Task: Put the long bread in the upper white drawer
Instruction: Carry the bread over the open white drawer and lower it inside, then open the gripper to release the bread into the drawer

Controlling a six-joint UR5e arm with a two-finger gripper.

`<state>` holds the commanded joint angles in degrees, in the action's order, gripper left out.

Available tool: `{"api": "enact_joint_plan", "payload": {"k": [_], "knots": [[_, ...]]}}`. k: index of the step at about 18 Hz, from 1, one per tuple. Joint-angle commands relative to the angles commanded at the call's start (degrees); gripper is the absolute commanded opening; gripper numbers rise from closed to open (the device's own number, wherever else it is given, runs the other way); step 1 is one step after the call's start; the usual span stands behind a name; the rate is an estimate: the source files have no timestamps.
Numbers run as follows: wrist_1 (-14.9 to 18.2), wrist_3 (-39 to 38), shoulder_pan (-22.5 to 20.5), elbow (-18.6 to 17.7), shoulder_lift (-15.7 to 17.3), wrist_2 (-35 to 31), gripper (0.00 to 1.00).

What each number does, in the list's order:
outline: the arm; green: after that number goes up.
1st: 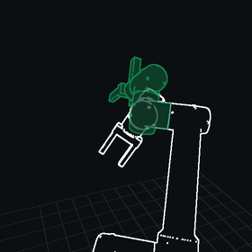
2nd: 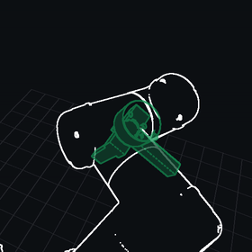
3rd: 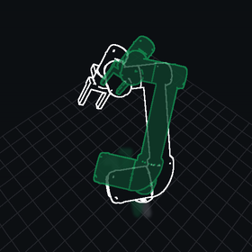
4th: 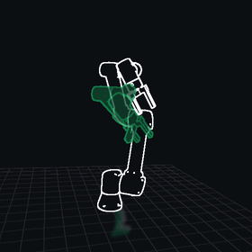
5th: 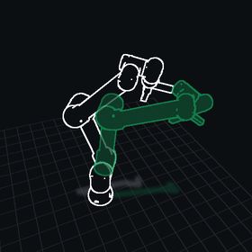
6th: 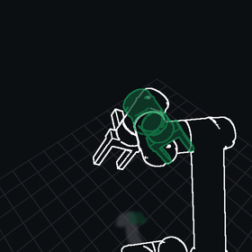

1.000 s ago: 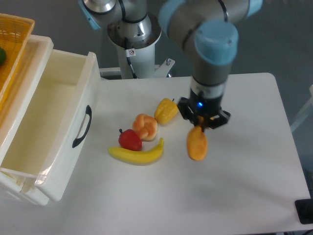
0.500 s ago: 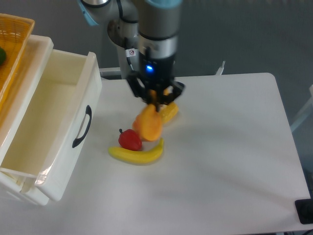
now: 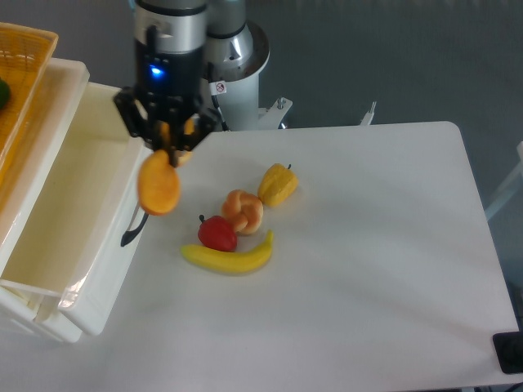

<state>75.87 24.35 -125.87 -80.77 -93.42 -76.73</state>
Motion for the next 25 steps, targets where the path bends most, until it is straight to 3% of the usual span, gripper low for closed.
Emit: {"api": "enact_joint_plan", "payload": {"k": [7, 11, 19, 21, 25], "knots": [[-4.93, -3.17, 5.36, -0.18, -4.22, -0.17, 0.04], [-5.38, -2.91, 7.74, -0.27, -6.33, -0.44, 0.04], [-5.47, -0.46, 9.76, -1.49, -6.95, -0.62, 0.06], [-5.38, 0.43, 10.38, -2.28, -6.77, -0.62, 0.10], [-5.55, 1.05, 10.47, -2.99, -6.95, -0.53, 0.35]]}}
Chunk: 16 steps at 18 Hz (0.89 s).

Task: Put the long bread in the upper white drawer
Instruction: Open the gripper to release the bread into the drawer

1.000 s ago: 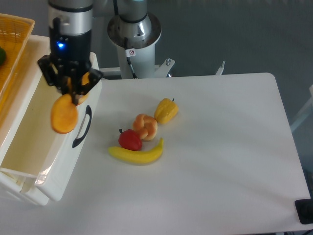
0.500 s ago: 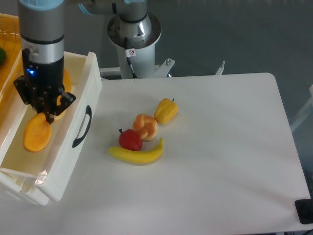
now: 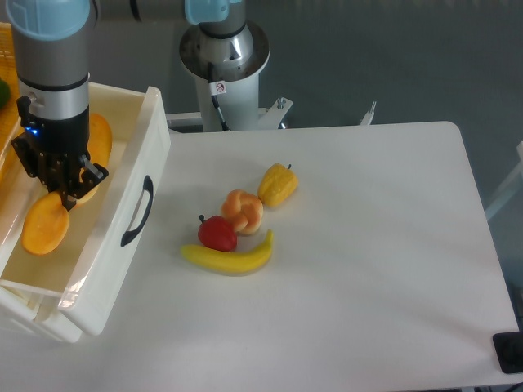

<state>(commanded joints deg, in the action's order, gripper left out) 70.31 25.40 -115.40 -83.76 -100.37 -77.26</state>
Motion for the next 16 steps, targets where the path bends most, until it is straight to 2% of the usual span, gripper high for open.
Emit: {"api": "enact_joint_plan", "payload": {"k": [2, 4, 8, 10, 12, 16], "knots": [[0.17, 1.75, 0.00, -0.09, -0.09, 0.00, 0.42], [0.53, 2.37, -0.09, 0.00, 0.00, 0.00, 0.55], [0.70, 2.38, -0.09, 0.09, 0.00, 0.00, 0.61], [0.53, 2.38, -0.09, 0.17, -0.09, 0.00, 0.74], [0.44, 2.38, -0.09, 0.26, -0.61, -0.09, 0.94], [0.44, 2.38, -0.52, 0.61, -0.35, -0.09, 1.00]]}}
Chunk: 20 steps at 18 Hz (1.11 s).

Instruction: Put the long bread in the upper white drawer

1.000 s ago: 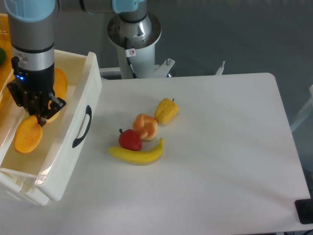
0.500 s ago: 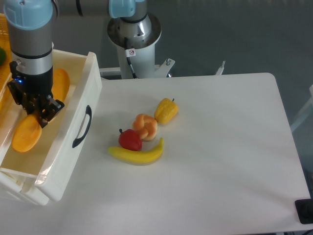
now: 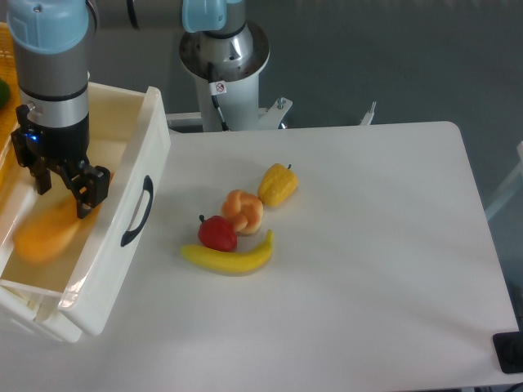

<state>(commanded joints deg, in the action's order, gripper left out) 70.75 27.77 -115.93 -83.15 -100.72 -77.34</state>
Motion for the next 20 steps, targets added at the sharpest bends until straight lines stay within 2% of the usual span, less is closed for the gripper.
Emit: {"api": "enact_joint_plan", "payload": {"k": [6, 9, 13, 20], "knots": [[-0.09, 0.26, -2.89, 0.70, 0.61, 0.09, 1.00], [-0.09, 3.42, -6.59, 2.11, 1.14, -1.22, 1.00], [-0.18, 4.74, -11.06, 1.67, 0.97, -5.44, 1.00], [0.35, 13.96, -20.91, -0.61, -2.19, -10.71, 1.00]]}}
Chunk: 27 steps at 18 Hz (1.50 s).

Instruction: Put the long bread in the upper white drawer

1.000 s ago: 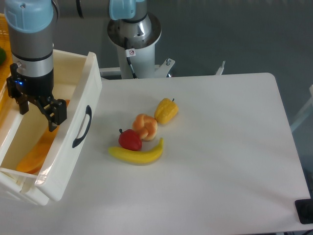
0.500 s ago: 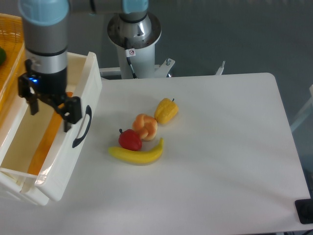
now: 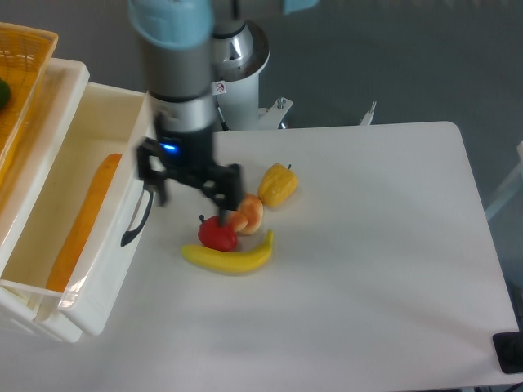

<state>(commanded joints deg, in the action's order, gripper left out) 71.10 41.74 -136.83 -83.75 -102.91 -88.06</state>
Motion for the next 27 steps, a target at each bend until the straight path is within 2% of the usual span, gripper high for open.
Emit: {"api": "enact_joint_plan", "payload": {"k": [3, 5, 9, 12, 14, 17, 20, 27], "knots": [[-0.53, 4.57, -2.29, -3.34, -1.06, -3.42, 1.00], [-0.70, 5.02, -2.39, -5.01, -2.81, -6.50, 1.00], [-1.31, 4.93, -2.56, -5.28, -7.99, -10.63, 1.00], [-6.67, 5.02, -4.49, -4.84, -11.07, -9.16, 1.00], [-7.03, 6.07, -6.15, -4.40, -12.92, -4.60, 1.00], [-7.03, 14.92, -7.83, -2.03, -15.91, -1.85, 1.00], [-6.94, 23.37, -8.45, -1.07, -16.53, -1.85, 1.00], [-7.47, 24.09, -9.15, -0.89, -17.58, -3.35, 1.00]]}}
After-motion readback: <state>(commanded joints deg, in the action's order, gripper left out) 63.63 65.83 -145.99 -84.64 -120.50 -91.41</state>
